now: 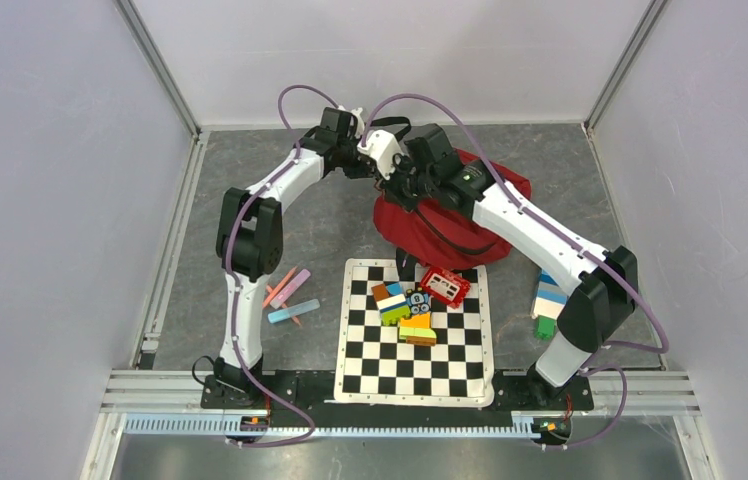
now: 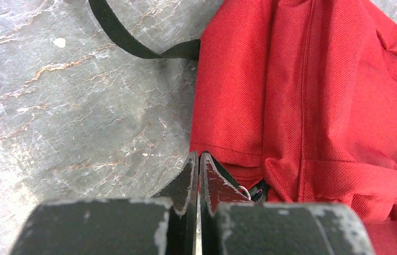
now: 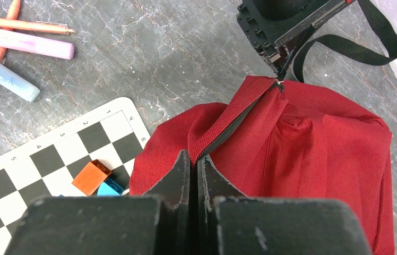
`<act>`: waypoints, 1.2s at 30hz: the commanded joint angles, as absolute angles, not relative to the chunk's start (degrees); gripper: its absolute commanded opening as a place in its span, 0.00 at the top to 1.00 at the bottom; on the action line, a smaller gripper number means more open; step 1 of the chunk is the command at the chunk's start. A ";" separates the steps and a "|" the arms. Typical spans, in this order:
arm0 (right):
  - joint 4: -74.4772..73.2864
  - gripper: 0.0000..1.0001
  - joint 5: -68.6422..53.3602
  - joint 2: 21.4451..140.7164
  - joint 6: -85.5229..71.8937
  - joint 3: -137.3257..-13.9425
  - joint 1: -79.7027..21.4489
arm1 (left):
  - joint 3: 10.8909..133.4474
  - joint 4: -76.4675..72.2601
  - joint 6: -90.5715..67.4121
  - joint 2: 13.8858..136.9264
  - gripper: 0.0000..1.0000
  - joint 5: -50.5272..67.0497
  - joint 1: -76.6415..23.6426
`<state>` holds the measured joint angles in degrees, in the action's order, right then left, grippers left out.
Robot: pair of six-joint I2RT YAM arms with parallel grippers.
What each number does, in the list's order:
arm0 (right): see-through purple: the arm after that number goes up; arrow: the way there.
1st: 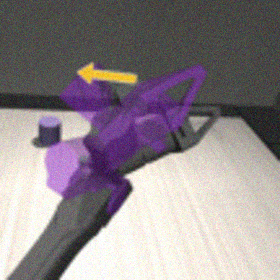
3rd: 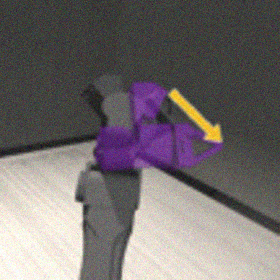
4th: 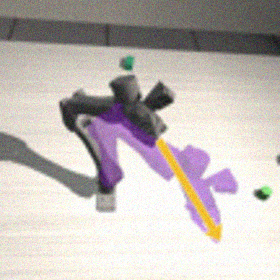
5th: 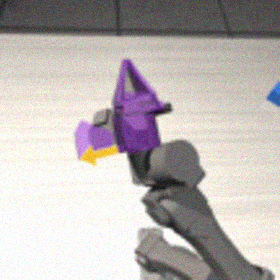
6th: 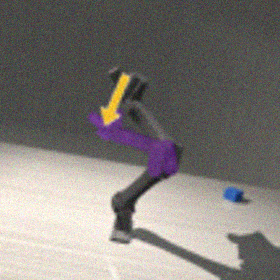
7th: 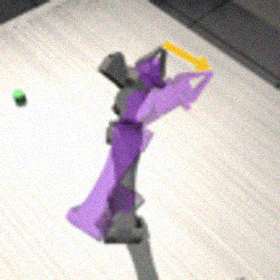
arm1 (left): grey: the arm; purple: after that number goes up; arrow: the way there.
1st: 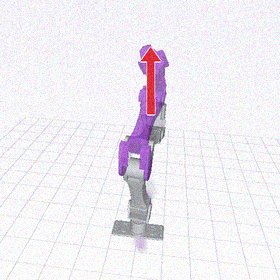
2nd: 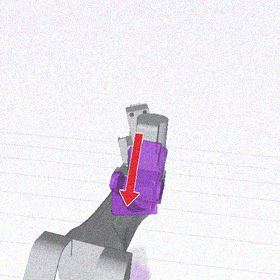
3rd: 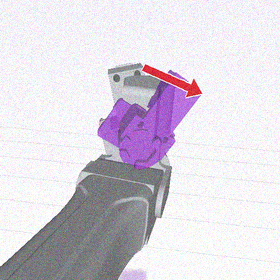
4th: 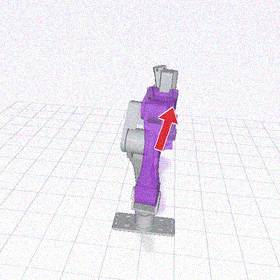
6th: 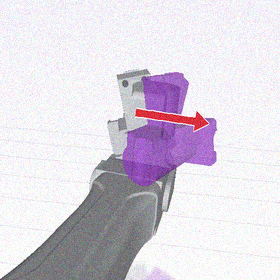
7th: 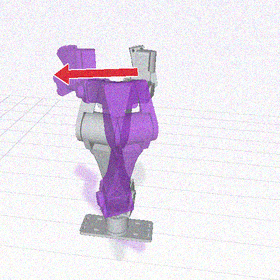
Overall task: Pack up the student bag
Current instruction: Zip the student bag at the center of the board, then unzip the student bag at the center of the board.
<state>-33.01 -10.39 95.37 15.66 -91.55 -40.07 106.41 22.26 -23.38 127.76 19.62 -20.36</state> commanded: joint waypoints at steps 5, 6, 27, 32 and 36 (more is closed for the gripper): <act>-22.87 0.96 -14.27 88.38 10.31 -92.92 -44.04 | 110.27 20.46 -22.60 130.52 0.97 8.56 -17.83; -22.36 0.83 -12.59 88.10 9.76 -92.69 -44.08 | 109.88 20.65 -22.02 129.36 0.90 8.15 -17.84; -31.40 0.32 4.59 84.46 -10.89 -79.50 -16.62 | 74.76 16.47 -33.38 98.16 0.06 15.47 -20.68; -31.04 0.35 5.13 86.24 -11.67 -77.11 -15.02 | 68.89 18.28 -34.33 95.37 0.05 14.24 -21.85; -31.54 0.38 4.71 89.56 -12.19 -77.03 -14.94 | 66.24 17.54 -35.16 94.11 0.10 15.29 -21.90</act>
